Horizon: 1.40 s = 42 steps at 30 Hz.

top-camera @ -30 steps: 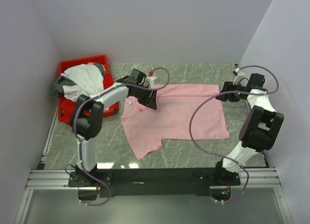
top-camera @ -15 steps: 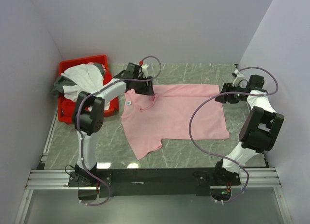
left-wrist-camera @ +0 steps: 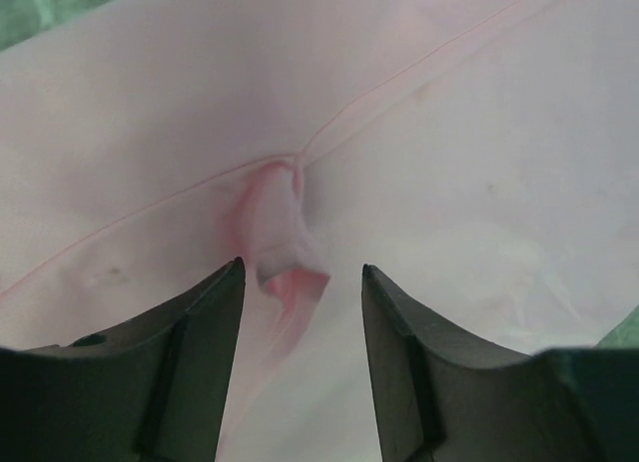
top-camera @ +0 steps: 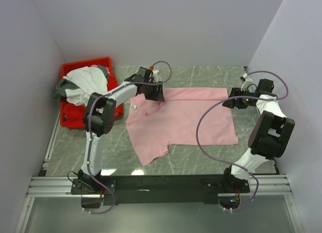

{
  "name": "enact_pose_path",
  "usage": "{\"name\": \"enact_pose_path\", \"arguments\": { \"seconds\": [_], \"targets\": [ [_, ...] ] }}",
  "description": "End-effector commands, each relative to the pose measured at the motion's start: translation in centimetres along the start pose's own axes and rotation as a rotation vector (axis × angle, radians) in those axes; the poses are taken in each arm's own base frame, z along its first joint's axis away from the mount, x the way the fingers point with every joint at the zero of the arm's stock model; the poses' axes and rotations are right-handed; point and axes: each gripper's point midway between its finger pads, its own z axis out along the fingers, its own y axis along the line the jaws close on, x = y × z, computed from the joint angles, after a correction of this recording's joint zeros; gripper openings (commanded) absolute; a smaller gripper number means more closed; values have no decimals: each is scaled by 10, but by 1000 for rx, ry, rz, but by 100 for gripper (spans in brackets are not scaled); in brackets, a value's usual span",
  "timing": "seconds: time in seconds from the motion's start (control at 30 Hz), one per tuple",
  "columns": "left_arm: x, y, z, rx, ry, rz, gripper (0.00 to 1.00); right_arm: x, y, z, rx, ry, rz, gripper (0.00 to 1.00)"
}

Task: Fold and stack the t-shirts
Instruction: Fold the tshirt

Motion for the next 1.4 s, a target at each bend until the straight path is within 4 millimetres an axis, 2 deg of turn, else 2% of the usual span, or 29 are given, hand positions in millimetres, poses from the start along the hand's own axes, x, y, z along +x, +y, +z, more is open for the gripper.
{"name": "enact_pose_path", "arguments": {
  "seconds": [0.0, 0.23, 0.5, 0.7, 0.93, 1.1, 1.23, 1.27, 1.3, 1.33, 1.37],
  "targets": [
    [-6, -17, 9, 65, -8, 3, 55, -12, 8, -11, -5, -45, -35, 69],
    [6, -32, 18, 123, 38, 1, 54, -14, 9, -13, -13, -50, -29, 69],
    [8, -60, 16, 183, 29, 31, 54, -11, 9, -14, -11, -47, -29, 69],
    [14, -60, 21, 176, 42, 32, 54, -10, 10, -14, -13, -45, -29, 69],
    [18, -70, 28, 199, 55, 48, 55, -8, 10, -16, -13, -38, -37, 69],
    [4, -70, 14, 122, -5, 106, 55, -4, 11, -17, -8, -30, -49, 69],
    [-9, -74, -7, 75, -66, 202, 58, -3, 15, -19, -30, -25, -71, 70],
    [-13, -81, -18, 83, -91, 226, 59, -1, 19, -20, -44, -18, -76, 70],
    [-14, -86, -25, 79, -109, 249, 59, 0, 26, -21, -86, -20, -91, 71],
    [-4, -75, -27, 12, -118, 270, 61, 1, 30, -22, -114, -17, -167, 73],
    [-24, -89, -63, -10, -228, 309, 63, 10, 40, -26, -154, 16, -176, 77]
  ]
}}
